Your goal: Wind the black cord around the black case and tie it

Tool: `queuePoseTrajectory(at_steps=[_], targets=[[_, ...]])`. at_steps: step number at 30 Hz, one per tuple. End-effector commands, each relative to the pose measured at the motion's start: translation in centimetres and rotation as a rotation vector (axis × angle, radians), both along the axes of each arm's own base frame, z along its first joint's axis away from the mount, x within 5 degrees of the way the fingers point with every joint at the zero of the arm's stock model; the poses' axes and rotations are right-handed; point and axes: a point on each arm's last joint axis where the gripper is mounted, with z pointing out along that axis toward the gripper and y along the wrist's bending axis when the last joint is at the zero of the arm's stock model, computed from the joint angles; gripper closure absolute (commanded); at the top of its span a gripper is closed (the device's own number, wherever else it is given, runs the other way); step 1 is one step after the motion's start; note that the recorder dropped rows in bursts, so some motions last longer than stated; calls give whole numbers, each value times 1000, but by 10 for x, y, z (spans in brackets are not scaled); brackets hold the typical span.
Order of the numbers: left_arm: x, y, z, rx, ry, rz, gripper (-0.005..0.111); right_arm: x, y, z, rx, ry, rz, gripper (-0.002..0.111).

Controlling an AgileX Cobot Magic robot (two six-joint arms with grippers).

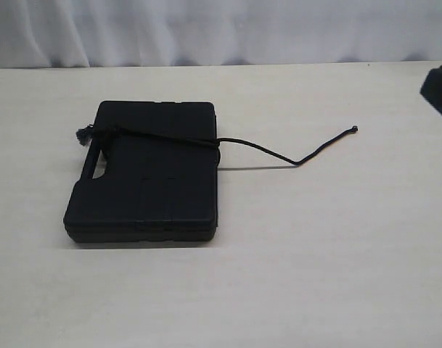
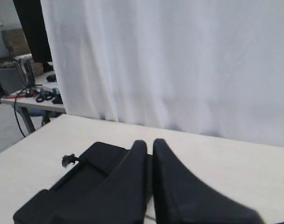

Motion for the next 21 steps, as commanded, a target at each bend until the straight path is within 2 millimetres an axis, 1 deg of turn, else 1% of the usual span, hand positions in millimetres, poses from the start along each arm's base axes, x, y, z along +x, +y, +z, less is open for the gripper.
queuePoseTrajectory(at_steps=[1,7,12,17,21], targets=[[-2,1,-1,-7,0,-4,107,-20,-7,6,32,-50,31,104],[-2,1,-1,-7,0,-4,107,-40,-15,13,72,-132,44,104],[-2,1,-1,-7,0,-4,107,-51,-19,15,84,-165,59,104],[-2,1,-1,-7,0,-4,107,-56,-21,16,91,-182,65,104],[-2,1,-1,-7,0,-4,107,-56,-21,17,92,-184,64,104]])
